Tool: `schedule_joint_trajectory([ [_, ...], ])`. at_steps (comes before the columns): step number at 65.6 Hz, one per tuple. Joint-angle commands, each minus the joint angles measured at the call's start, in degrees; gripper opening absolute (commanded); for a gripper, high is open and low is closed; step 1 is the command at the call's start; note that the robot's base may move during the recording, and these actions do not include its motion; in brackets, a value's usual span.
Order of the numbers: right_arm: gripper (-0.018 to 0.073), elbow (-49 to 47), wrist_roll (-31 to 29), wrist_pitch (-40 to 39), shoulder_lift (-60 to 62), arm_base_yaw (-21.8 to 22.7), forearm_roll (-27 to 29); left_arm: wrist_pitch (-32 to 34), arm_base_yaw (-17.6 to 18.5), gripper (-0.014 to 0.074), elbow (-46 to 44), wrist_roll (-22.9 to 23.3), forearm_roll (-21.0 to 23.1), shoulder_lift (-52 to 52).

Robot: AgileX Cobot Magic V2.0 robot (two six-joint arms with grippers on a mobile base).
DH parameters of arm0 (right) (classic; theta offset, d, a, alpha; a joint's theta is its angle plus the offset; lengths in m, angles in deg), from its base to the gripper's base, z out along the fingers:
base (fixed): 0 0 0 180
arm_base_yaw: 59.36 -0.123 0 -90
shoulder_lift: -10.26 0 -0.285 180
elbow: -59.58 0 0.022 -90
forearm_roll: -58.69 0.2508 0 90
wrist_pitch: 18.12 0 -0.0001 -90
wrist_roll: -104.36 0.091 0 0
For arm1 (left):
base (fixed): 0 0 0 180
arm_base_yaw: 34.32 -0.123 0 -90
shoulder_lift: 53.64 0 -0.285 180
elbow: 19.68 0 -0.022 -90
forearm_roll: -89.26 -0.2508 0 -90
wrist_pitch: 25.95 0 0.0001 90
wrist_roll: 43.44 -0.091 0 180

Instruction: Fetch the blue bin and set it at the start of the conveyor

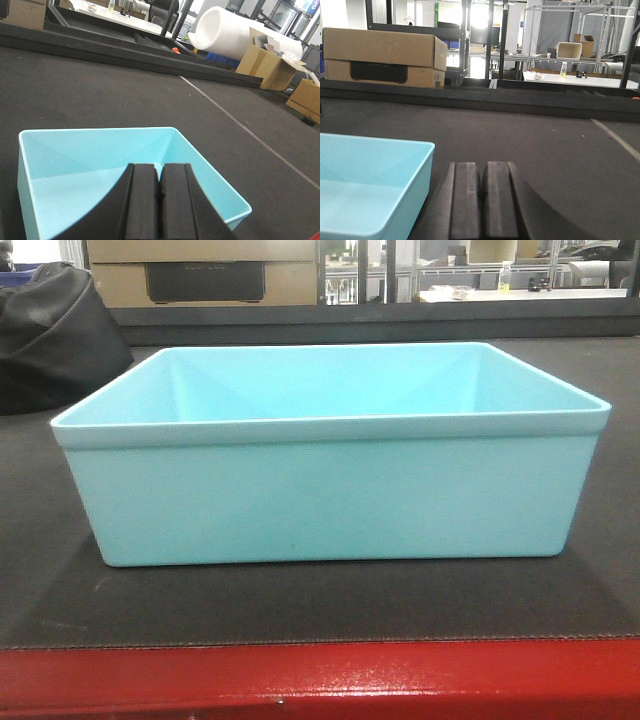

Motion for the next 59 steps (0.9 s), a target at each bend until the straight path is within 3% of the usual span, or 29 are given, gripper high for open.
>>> schedule_joint_trajectory([
  [1,-0.0163,2.5,-0.7,-0.4,2.4,0.4,0.3,1.0,0.4,-0.0111,0.0,0.0,-0.1,0.4],
  [20,-0.0163,10.0,1.2,-2.3,2.4,0.6,0.0,0.9,0.4,-0.0111,0.0,0.0,-0.1,0.4],
  [27,-0.0163,12.0,1.2,-3.2,2.4,2.6,0.0,0.8,0.4,-0.0111,0.0,0.0,-0.1,0.4],
  [35,-0.0163,12.8,1.2,-9.8,2.4,3.7,0.0,0.8,0.4,-0.0111,0.0,0.0,-0.1,0.4],
  [59,-0.0163,12.8,1.2,-7.5,2.4,3.8,0.0,0.8,0.4,-0.0111,0.0,0.0,-0.1,0.4],
])
